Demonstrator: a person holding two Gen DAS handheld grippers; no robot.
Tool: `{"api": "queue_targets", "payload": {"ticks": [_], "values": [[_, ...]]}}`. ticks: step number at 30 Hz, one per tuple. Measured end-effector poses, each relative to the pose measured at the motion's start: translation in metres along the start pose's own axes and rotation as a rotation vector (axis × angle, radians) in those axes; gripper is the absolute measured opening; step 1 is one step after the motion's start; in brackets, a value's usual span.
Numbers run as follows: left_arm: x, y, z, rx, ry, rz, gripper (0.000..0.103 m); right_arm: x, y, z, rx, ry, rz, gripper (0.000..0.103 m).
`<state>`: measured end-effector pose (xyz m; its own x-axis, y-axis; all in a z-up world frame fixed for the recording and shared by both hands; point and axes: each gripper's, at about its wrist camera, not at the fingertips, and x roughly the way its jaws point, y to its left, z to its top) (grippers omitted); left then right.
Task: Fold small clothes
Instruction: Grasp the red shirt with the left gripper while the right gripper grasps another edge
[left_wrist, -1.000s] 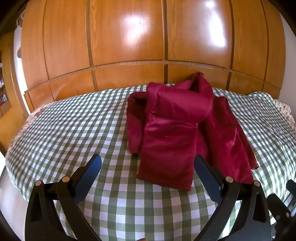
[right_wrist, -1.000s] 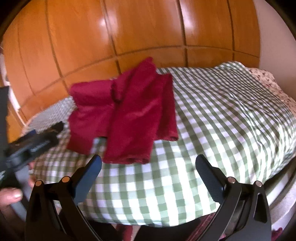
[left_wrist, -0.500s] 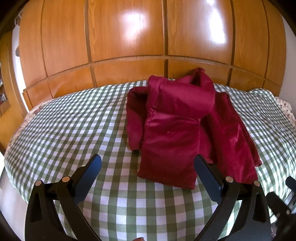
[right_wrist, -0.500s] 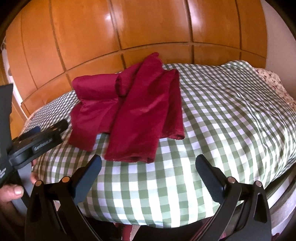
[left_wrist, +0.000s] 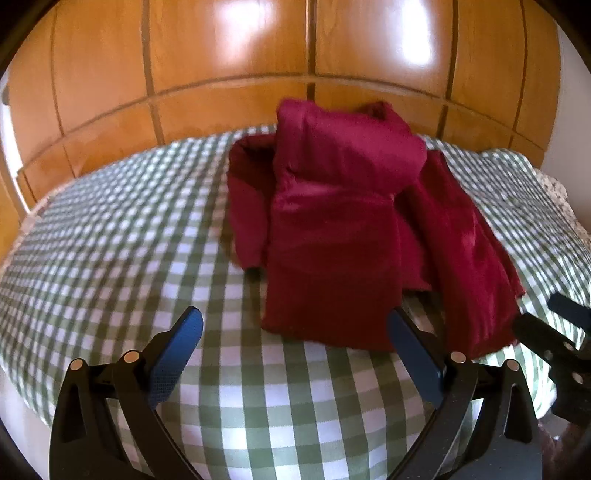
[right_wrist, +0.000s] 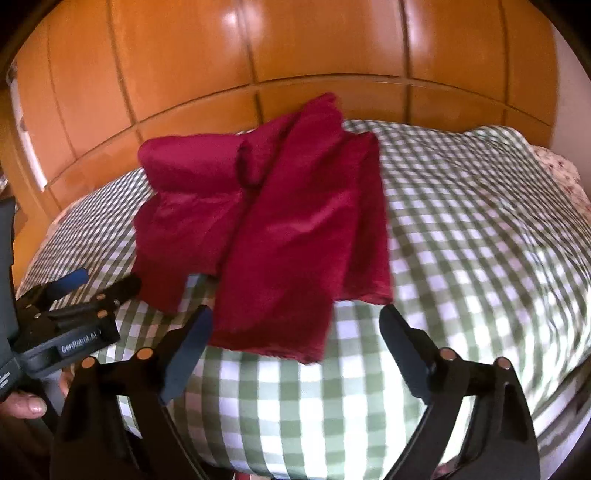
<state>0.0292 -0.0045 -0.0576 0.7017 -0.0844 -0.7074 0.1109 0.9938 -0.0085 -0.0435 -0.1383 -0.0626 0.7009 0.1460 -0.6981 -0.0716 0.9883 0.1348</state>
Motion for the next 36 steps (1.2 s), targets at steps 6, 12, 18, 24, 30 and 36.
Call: {"api": "queue_targets", "payload": {"ticks": [6,12,18,24,30,36], "values": [[0.014,-0.007,-0.011,0.044,0.072,-0.091,0.077,0.04,0.012,-0.002,-0.073,0.088,0.016,0.037],[0.031,-0.02,-0.018,0.106,0.118,-0.115,0.052,0.017,-0.01,0.012,-0.052,0.063,0.043,0.008],[0.019,-0.003,0.004,0.042,0.089,-0.22,0.0,-0.025,-0.056,0.051,-0.016,-0.045,-0.036,0.006],[-0.013,0.05,0.069,-0.064,-0.066,-0.241,0.0,-0.046,-0.144,0.122,0.066,-0.188,-0.269,0.0],[-0.02,0.151,0.159,-0.256,-0.191,-0.095,0.0,-0.022,-0.251,0.18,0.287,-0.178,-0.453,0.0],[-0.019,0.216,0.193,-0.372,-0.22,0.016,0.0,-0.013,-0.222,0.17,0.215,-0.149,-0.291,0.07]]}}
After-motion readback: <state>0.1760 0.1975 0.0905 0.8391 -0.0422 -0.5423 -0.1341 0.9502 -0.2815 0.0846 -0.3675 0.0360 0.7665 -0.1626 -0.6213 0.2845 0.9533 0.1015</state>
